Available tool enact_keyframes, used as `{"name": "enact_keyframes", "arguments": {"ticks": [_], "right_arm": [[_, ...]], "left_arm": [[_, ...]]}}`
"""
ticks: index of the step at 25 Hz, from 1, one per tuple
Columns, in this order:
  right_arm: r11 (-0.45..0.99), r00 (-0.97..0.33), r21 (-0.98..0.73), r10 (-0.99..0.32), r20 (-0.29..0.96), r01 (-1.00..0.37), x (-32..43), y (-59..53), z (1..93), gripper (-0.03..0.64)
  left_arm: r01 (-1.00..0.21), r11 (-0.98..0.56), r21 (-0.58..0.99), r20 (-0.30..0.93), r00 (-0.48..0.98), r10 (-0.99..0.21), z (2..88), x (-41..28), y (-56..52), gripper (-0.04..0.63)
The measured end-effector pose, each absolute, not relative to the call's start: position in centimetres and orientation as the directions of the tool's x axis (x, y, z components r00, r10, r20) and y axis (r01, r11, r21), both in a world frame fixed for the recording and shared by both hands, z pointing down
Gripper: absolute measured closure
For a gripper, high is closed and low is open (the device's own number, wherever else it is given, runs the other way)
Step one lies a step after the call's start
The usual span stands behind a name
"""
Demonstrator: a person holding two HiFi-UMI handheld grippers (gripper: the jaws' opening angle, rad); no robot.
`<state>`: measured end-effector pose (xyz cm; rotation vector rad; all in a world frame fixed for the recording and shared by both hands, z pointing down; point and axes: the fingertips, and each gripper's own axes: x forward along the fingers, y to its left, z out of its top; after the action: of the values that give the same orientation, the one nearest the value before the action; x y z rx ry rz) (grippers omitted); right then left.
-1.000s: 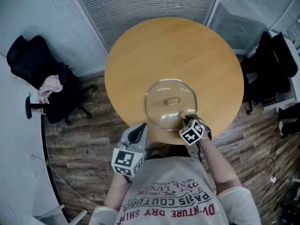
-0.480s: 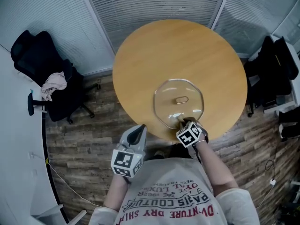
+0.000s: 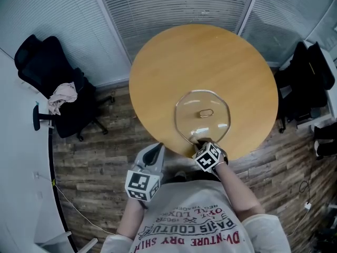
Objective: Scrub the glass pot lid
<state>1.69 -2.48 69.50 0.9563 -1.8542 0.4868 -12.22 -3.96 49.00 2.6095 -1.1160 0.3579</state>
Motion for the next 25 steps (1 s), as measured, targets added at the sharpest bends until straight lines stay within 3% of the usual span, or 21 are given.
{"name": "enact_keyframes", "arguments": {"ticks": [12, 25], "right_arm": [[0.454, -0.281, 0.105, -0.699, 0.658, -0.885, 10.0, -3.8, 58.9, 0.562], [0.344, -0.308, 0.035, -0.878, 0.367, -0.938, 16.8, -2.6, 48.0, 0.565]], "left_arm": [[-0.741, -0.654, 0.152, 0.293, 0.666, -0.686, 46.9, -6.8, -4.2, 0.588], [-0.741, -0.662, 0.109, 0.282, 0.662, -0.695, 44.8, -0.6, -4.0, 0.588]]}}
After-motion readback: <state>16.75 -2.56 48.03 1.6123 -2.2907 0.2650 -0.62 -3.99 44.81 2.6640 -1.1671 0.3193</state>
